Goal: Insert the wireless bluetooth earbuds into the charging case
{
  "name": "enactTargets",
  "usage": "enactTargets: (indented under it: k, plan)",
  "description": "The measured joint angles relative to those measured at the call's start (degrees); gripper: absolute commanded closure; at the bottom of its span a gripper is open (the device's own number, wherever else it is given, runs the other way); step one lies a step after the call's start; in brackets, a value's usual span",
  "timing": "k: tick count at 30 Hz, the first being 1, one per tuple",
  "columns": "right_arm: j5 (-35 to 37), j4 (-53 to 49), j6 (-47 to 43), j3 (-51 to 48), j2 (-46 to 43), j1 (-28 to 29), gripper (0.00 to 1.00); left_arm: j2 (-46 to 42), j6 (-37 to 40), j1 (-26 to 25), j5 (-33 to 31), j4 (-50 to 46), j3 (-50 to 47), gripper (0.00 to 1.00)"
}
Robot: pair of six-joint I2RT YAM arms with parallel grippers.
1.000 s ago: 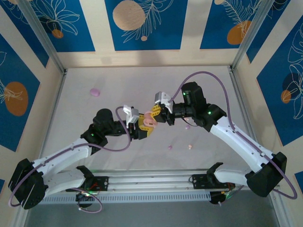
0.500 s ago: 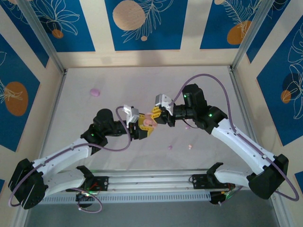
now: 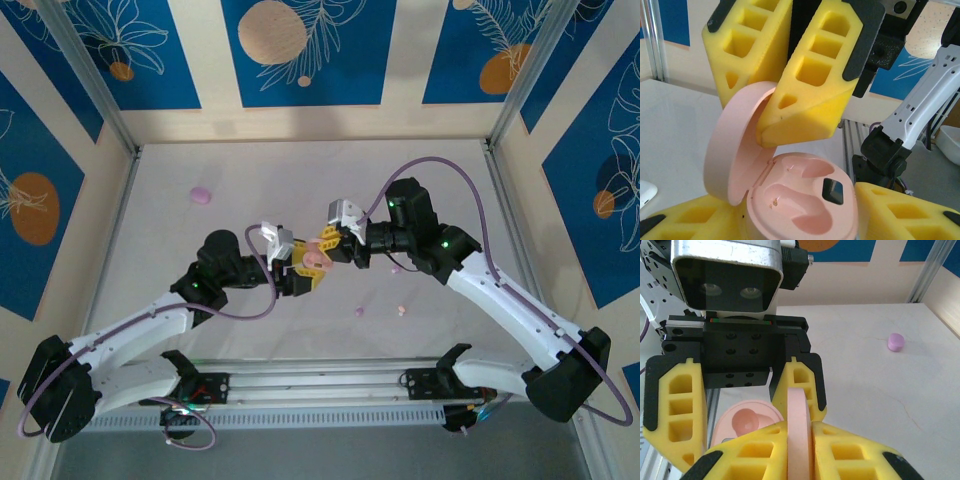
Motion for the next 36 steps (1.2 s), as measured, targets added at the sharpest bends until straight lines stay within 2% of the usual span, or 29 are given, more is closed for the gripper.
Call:
enactTargets:
  k: [8,19,23,25,29,34,36]
  plan:
    - [-0.02,0.15,1.2,0.0,0.0,-0.07,0.82,-0.04,0.72,0.0,-0.02,0.0,0.0,0.48]
    - [-0.26,0.35,1.88,0.0,0.02,-0.48,0.82,-0.07,1.11,-0.04,0.17,0.0,0.0,0.67]
    - [-0.42,0.39,2.47,0.0,0.02,-0.48,0.79,-0.28,1.09,-0.02,0.07,-0.07,0.0,0.7]
    - [-0.42,0.39,2.89,0.0,0.02,-0.5,0.76,-0.44,1.09,-0.04,-0.04,-0.02,-0.02,0.71]
    - [0.46,0.55,4.61,0.0,-0.02,-0.87,0.63,-0.48,1.09,-0.04,-0.44,-0.02,-0.02,0.71]
    - [2.54,0.76,10.73,0.0,-2.25,-2.89,0.47,-0.92,1.05,-0.04,-1.9,0.48,-0.15,0.72]
    - [3.82,0.76,14.64,0.0,-4.48,-3.98,0.45,-1.27,1.05,-0.04,-2.89,0.92,-0.46,0.72]
